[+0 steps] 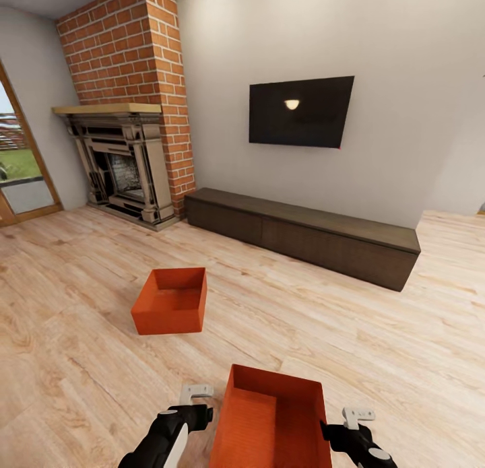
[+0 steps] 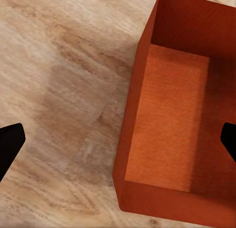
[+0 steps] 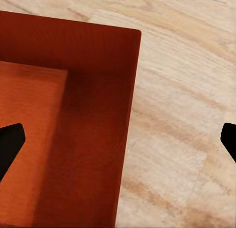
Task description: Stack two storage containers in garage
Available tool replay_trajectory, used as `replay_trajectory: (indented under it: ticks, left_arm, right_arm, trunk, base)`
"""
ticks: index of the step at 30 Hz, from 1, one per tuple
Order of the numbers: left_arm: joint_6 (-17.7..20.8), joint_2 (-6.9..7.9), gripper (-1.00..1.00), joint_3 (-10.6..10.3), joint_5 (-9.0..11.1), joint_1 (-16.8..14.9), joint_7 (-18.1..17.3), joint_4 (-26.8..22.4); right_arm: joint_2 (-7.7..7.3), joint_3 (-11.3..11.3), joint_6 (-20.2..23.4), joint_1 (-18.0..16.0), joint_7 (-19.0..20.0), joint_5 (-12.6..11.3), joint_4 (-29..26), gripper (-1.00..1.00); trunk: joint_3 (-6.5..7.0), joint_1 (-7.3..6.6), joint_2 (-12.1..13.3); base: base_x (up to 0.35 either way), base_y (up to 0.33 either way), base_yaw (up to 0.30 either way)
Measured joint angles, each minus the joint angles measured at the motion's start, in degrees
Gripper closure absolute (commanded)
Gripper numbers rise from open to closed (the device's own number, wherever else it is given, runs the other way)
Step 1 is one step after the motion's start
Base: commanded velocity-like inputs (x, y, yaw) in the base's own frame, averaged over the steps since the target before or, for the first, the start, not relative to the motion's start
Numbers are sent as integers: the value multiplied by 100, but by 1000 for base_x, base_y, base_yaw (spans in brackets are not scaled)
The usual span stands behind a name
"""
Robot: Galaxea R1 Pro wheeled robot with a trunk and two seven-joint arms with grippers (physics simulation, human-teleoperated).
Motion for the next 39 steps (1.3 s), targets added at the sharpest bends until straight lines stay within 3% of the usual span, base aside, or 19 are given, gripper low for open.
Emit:
replay_trajectory:
  ticks: [10, 26, 32, 39]
  left_arm:
    - [2, 0, -100, -1, 0, 0, -2, 1]
    - [0, -1, -100, -1, 0, -1, -4, 3]
    - [1, 0, -100, -1, 0, 0, 3, 1]
    - [1, 0, -100, 0, -10, 0, 49, 0]
  right_arm:
    - [2, 0, -220, 0, 1, 6, 7, -100]
    - [3, 0, -228, 2, 1, 7, 7, -100]
    - [4, 6, -230, 0, 1, 14, 6, -100]
    - [5, 54, -217, 1, 1, 38, 6, -100]
  trunk:
    - [-3, 0, 0]
    - [-21, 0, 0]
    - [-21, 0, 0]
    - [-146, 153, -279]
  base:
    - [0, 0, -16]
    - [0, 0, -261]
    - [0, 0, -77]
    - [0, 0, -5]
